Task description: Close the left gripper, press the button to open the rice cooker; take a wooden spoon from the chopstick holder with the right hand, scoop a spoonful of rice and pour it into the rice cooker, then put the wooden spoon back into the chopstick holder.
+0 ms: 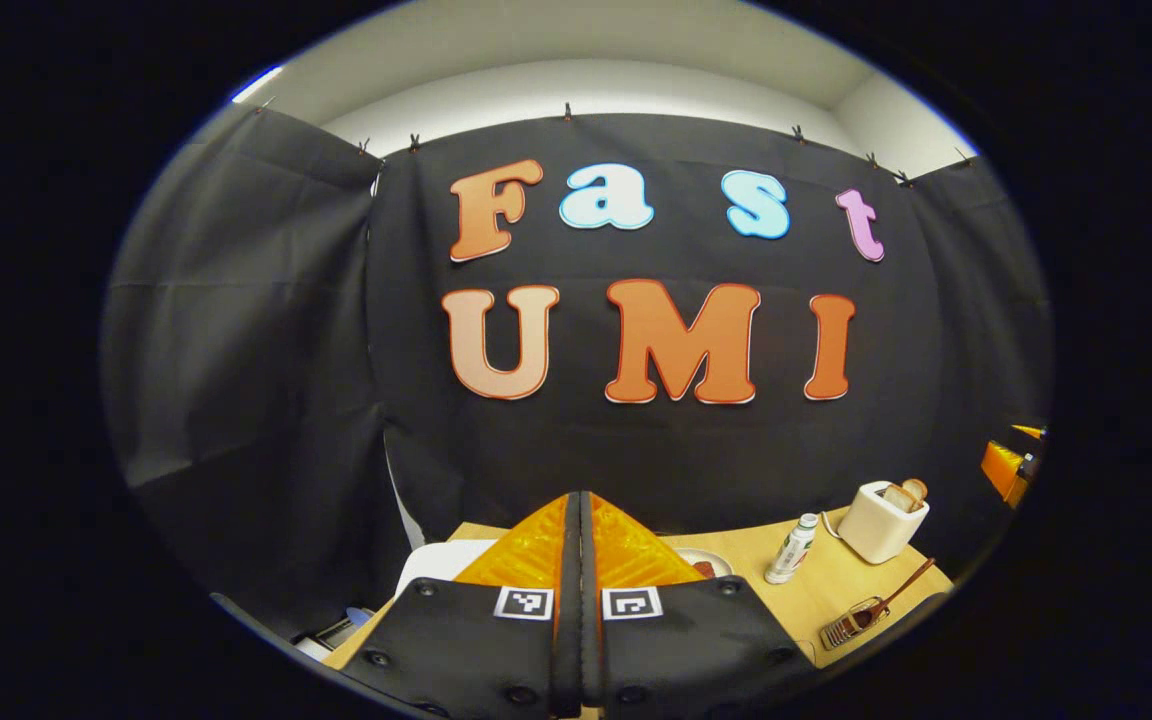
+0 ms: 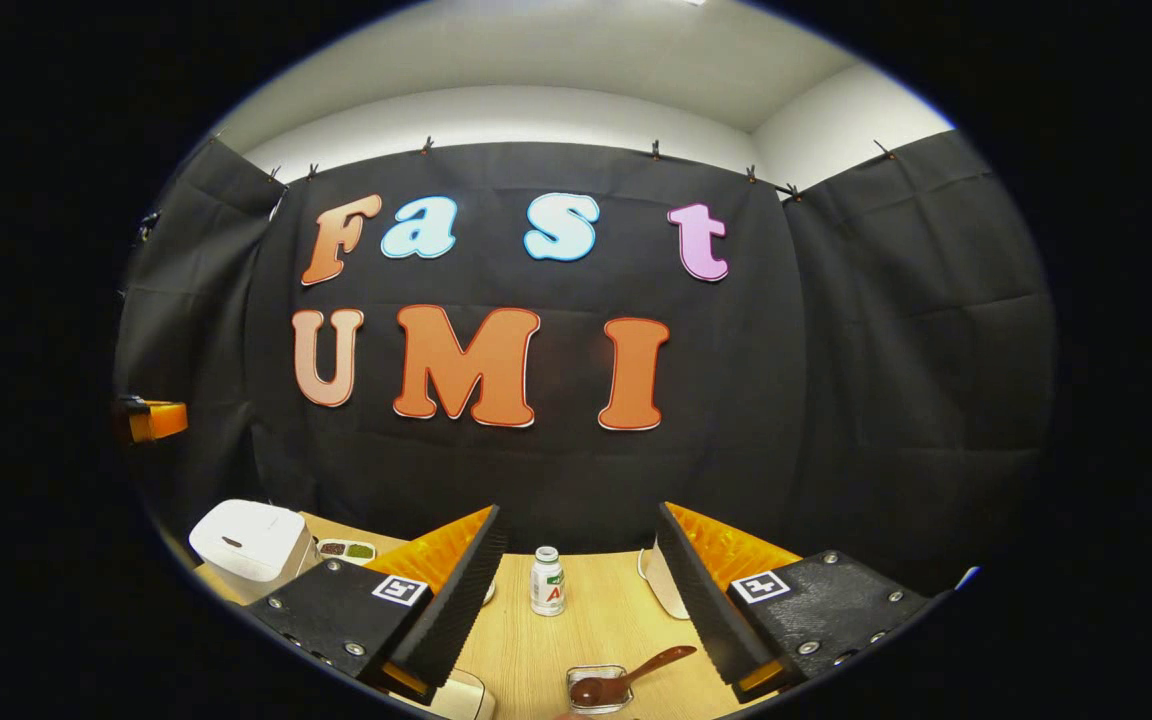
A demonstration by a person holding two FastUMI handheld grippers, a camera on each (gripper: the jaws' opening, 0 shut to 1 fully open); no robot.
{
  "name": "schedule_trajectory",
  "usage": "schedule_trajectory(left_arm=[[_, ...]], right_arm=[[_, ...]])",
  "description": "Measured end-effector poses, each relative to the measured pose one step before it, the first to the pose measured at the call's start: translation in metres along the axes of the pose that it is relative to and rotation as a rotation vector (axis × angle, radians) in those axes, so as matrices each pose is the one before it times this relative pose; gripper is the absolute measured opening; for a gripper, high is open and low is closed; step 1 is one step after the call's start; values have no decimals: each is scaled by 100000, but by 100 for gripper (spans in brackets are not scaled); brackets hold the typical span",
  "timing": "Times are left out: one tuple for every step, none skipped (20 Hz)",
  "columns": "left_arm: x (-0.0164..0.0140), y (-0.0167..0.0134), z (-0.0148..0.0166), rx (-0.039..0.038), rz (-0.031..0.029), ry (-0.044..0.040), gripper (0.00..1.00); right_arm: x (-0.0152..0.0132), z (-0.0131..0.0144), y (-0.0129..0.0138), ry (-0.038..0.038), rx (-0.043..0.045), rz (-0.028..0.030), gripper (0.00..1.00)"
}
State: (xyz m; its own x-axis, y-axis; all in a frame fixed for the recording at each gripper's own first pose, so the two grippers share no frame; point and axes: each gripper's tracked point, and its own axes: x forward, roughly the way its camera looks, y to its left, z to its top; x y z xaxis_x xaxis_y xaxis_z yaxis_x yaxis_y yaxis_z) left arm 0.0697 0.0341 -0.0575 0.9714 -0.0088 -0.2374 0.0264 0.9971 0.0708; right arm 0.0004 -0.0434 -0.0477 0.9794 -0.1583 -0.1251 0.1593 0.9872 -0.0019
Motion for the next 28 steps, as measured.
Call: schedule_trajectory(left_arm=[[745,768,-874,276,533,4036,4],[763,753,-785,66,157,3789,4],[836,1169,-1160,-814,2454,5264,4],[806,1189,-1029,-2790,1572,5192,4],[924,884,-1204,-4051,571,4679,4],[826,838,-1009,-4293,81,5577,4],[1024,1109,-1148,-4628,-355,5793,3],[727,793,-948,-3382,-447,4956,4],[1021,832,-1025,-3395,-276,5684,3],[874,498,-866,-2505,-998,4772,4],[869,829,-720,-1840,533,5052,4],[893,624,-722,-1486,-239,4116,4],[894,544,-386,-1370,273,3507,4],[834,382,-638,-1069,-727,3638,4],[585,404,-562,-1575,-38,3476,5],[669,47,-200,-1120,-1502,2576,4],[619,214,-527,-853,-594,2864,4],[700,301,-206,-612,-529,2499,4],[551,213,-460,-1404,-500,2149,4],[493,125,-293,-1410,-598,2215,4],[490,214,-694,-1462,-381,2621,5],[404,6,-624,-1019,-843,2236,4],[382,136,259,-947,-484,-669,4],[87,-103,-130,-318,-373,368,5],[-320,223,88,1070,-427,446,5],[-185,-69,118,717,-701,-203,5],[-192,27,-238,1226,-707,269,4],[-306,-82,69,641,-68,-988,5]], right_arm=[[-120,-194,-326,559,-292,-1229,95],[-116,-150,-298,472,-152,-1109,95],[-70,-182,-275,400,-161,-1389,95],[-175,-175,-256,413,11,-1185,95],[-152,-254,-303,485,-144,-1358,95],[-222,-227,-298,805,-279,-1489,95],[-100,-361,-282,745,-374,-1603,95],[-206,-192,-313,708,-349,-1710,95],[-199,-236,-250,661,-292,-1472,95],[-183,-260,-263,628,-273,-1729,95],[-191,-221,-264,780,-189,-1475,95],[-197,-255,-243,867,-314,-1692,95],[-250,-323,-166,853,-226,-1539,95],[-200,-245,-183,813,-170,-1680,95],[-195,-230,-185,872,-80,-1534,95],[-268,-296,-229,1022,-51,-1316,95],[-217,-157,-76,831,50,-1326,95],[-156,-162,-141,713,-35,-1185,95],[-168,-173,-86,583,-4,-1170,95],[-161,-99,-17,637,37,-838,95],[-140,-72,-58,405,-136,-1059,95],[-142,-44,-34,436,-146,-845,95],[3,-204,-42,591,-254,-780,95],[-112,-215,104,691,-93,-615,95],[-18,-197,181,710,32,-266,95],[-55,-318,198,962,29,-155,95],[-25,-396,235,1659,269,433,95],[-13,-395,280,1656,266,558,95]])
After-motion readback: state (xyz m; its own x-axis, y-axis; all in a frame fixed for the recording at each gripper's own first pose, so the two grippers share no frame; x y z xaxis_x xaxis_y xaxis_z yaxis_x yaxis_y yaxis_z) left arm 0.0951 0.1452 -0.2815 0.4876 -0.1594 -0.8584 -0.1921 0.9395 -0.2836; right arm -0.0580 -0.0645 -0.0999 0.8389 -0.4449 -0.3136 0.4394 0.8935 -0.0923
